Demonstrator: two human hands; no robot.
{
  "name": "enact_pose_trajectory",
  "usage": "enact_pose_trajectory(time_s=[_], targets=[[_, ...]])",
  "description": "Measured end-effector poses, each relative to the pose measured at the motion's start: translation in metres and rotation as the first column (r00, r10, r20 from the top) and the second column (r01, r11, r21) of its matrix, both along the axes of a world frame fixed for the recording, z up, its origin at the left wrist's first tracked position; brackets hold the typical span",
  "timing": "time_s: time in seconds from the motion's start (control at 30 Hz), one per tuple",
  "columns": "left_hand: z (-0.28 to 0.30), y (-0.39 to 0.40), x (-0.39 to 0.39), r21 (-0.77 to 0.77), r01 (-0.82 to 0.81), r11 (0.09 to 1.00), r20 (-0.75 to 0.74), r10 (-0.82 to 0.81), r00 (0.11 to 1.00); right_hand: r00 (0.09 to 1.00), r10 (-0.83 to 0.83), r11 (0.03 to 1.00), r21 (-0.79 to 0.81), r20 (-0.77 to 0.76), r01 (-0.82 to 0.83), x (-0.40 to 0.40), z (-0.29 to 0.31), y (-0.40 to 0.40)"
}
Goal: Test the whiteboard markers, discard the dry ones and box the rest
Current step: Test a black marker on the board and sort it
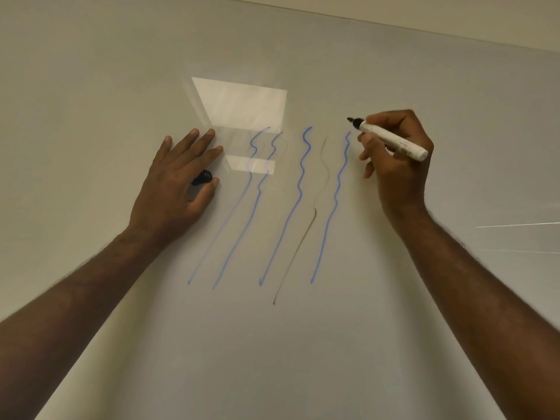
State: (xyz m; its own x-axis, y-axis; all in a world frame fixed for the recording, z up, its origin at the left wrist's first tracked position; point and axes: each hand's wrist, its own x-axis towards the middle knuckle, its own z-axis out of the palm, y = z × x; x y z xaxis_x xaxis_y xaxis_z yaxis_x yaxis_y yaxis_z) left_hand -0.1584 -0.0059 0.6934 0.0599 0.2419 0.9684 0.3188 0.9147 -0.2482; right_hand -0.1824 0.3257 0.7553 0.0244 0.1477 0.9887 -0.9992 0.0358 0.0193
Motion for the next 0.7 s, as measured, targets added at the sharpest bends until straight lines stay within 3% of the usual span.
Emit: enact_pose_trajectory(time_s=[0.2,0.7], targets=[[-0.001,-0.001,0.000,-0.005,0.012,1.000,-0.018,-0.012,1.000,1.000,-0.016,0.994,-0.106,0.014,0.017,-0.004,0.023,0.000],[-0.002,-0.001,0.000,0.009,0.041,0.999,-0.004,-0.041,0.999,0.996,-0.094,0.989,-0.115,0.009,0.094,-0.028,0.017,-0.009]])
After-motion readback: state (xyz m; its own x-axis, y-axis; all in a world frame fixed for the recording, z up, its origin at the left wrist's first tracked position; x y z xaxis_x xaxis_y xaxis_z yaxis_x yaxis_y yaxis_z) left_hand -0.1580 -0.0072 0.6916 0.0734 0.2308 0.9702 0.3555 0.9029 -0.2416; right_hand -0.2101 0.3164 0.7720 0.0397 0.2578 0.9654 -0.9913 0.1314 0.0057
